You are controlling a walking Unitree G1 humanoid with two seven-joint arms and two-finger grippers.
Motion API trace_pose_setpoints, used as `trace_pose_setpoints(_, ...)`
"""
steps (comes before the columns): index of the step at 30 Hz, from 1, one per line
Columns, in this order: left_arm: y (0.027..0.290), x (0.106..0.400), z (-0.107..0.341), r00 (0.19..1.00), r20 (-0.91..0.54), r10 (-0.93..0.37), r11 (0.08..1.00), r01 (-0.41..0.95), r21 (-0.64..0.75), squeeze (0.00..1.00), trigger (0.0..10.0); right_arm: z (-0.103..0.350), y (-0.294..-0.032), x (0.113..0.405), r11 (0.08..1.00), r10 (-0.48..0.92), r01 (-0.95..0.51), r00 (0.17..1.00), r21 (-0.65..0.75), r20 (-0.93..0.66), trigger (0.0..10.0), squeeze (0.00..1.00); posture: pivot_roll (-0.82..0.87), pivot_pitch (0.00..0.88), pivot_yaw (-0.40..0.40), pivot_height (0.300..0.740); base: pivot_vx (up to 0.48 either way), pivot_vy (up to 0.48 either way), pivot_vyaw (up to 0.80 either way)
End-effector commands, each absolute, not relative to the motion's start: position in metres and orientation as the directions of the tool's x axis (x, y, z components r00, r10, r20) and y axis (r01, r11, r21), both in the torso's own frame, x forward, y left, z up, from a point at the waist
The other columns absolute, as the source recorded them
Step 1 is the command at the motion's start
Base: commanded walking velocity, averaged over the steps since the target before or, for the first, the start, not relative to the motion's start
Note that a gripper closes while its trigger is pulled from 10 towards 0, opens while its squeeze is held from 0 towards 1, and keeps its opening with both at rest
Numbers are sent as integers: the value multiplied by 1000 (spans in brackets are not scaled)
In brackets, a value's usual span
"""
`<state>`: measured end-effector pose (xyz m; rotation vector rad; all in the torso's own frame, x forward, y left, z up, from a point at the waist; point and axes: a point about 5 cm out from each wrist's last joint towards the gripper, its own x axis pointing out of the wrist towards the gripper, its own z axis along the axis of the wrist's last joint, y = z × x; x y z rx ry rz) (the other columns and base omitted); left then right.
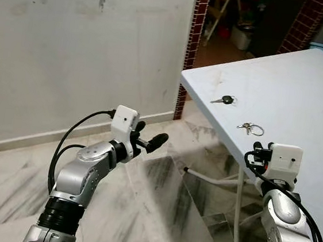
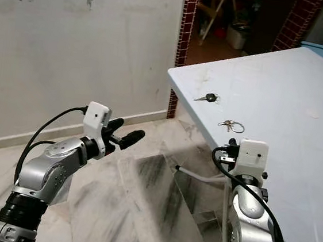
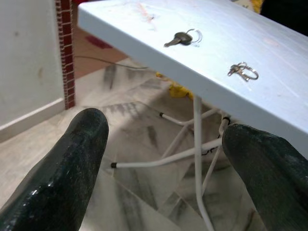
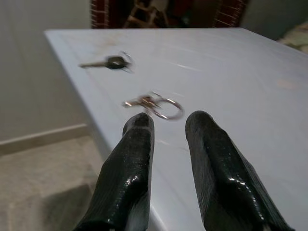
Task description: Hang keys on a hook
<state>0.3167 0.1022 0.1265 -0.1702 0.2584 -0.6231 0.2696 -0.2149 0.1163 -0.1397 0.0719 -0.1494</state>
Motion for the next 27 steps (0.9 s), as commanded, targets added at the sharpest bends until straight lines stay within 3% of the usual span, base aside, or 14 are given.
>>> trace_pose_setpoints(1, 99, 316, 123, 778, -199, -596, 800, 555, -228, 0, 10000, 119, -218, 266, 977, -152, 141, 987, -157, -57, 10000, 0, -20, 0, 0, 740, 0, 0, -800)
trace_pose_setpoints(17, 101, 321, 123, 783, -218, -582, 811, 542, -221, 0, 10000, 110, -208, 254, 981, -149, 136, 985, -142, -87, 10000, 0, -16, 0, 17, 740, 0, 0, -800)
trace_pose_setpoints(27, 104, 329, 134, 862, -194, -469, 877, 429, -214, 0, 10000, 121, -209, 262, 980, -162, 154, 985, -128, -56, 10000, 0, -9, 0, 17, 740, 0, 0, -41)
